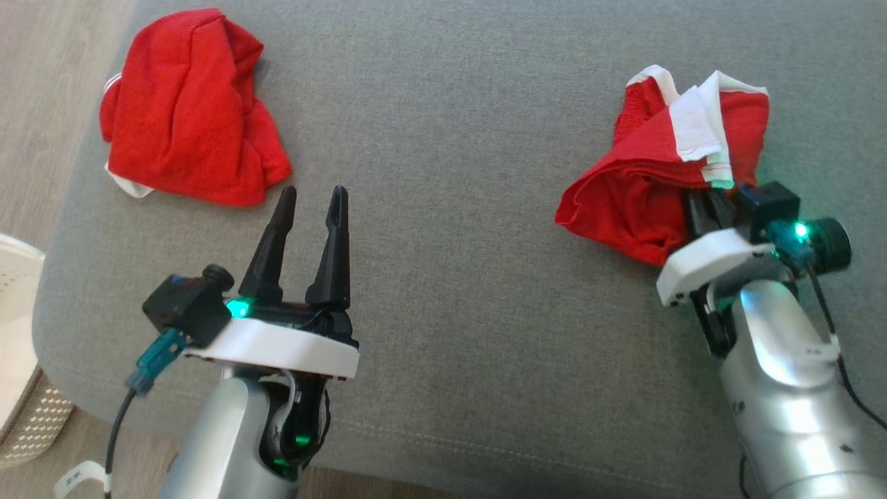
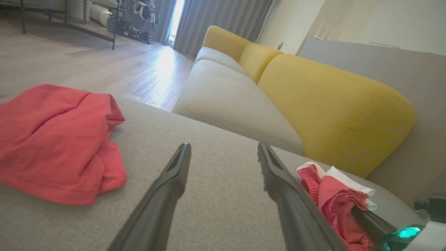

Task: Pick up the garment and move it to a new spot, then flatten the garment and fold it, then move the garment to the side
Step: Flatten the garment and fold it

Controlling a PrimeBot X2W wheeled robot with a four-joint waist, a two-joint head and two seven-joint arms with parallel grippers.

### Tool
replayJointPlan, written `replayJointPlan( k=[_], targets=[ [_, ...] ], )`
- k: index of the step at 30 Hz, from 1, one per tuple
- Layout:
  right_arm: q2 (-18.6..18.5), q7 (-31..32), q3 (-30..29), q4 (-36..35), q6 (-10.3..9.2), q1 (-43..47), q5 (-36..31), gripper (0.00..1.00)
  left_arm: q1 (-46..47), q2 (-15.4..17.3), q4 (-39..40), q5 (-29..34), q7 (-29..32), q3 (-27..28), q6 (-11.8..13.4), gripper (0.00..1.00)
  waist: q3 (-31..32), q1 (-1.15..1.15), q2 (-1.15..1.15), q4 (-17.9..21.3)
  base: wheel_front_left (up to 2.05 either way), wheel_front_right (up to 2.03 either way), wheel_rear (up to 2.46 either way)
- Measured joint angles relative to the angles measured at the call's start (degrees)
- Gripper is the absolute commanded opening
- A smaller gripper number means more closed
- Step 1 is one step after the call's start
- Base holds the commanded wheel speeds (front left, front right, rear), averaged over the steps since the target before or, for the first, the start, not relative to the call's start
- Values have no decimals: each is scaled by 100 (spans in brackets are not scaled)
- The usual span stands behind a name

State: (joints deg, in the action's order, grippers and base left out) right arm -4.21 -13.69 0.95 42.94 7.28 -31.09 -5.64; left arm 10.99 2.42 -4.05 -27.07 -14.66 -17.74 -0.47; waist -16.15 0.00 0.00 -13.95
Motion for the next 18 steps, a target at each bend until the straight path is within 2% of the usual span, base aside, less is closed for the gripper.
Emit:
replayJointPlan(
  k=[12, 18],
  targets=[
    [-56, -1, 480, 245, 0, -866, -44, 0, 112, -1, -2, -207, 0, -145, 54, 100, -93, 0, 0, -375, 0, 0, 0],
    [-64, 10, 835, 578, 0, -979, -23, 0, 107, -1, -29, -236, 0, -166, 98, 100, -77, 0, 0, -538, 0, 0, 0]
  ],
)
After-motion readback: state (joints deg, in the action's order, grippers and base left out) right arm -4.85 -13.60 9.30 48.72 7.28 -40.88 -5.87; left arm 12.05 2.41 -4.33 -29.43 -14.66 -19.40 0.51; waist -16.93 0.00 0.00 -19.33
